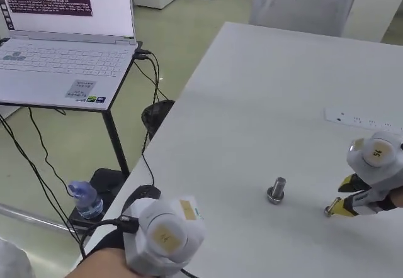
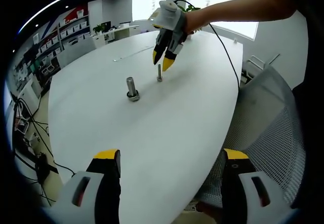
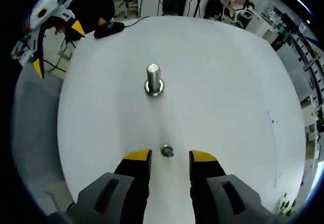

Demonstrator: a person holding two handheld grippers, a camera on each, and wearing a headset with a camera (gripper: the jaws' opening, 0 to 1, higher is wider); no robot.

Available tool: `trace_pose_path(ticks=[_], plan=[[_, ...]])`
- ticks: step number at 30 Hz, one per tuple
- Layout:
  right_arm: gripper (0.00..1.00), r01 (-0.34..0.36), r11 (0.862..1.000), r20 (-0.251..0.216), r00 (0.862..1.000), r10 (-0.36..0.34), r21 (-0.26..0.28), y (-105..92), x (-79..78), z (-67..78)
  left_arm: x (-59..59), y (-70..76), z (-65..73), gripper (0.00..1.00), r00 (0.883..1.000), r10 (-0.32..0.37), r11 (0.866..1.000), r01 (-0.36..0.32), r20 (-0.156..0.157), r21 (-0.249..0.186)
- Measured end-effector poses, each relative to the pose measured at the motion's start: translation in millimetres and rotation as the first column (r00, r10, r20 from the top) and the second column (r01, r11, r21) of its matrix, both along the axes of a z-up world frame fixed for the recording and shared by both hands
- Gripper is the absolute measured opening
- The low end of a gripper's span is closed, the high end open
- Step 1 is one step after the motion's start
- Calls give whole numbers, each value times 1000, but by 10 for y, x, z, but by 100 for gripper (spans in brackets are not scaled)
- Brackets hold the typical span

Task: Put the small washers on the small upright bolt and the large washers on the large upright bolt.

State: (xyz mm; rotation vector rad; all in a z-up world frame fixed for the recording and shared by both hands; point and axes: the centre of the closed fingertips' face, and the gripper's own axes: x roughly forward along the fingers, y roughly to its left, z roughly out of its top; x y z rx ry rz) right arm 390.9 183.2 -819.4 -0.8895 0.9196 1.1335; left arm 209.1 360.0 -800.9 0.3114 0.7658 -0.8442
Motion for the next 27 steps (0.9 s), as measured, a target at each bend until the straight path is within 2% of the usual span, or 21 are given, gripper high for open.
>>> trace_pose_path(ticks=[4, 8, 15, 19, 23, 26, 27], plan=[[33, 18, 998, 24, 1000, -19, 54, -28, -68, 138, 31, -21, 54, 82, 1000, 10, 1000, -9, 19, -8], [35, 37, 994, 47, 998, -42, 106, -96, -130, 269, 37, -34, 74, 82, 1000, 13, 1000, -13, 24, -4], [36, 53, 988, 60, 996, -62, 145, -259, -236, 468, 27, -44, 97, 82, 999, 25, 1000, -24, 26, -4], [36, 60, 982, 77, 994, -74, 178, -336, -313, 592, 35, -67, 144, 82, 999, 37, 999, -37, 38, -17], [37, 98, 964, 89, 988, -124, 247, -374, -392, 713, 42, -75, 185, 83, 998, 51, 998, -50, 46, -27], [39, 131, 953, 81, 984, -158, 274, -441, -466, 754, 41, -74, 239, 84, 997, 56, 998, -55, 58, -29], [39, 146, 942, 82, 981, -178, 301, -455, -495, 782, 42, -75, 252, 85, 996, 61, 998, -59, 58, -35]])
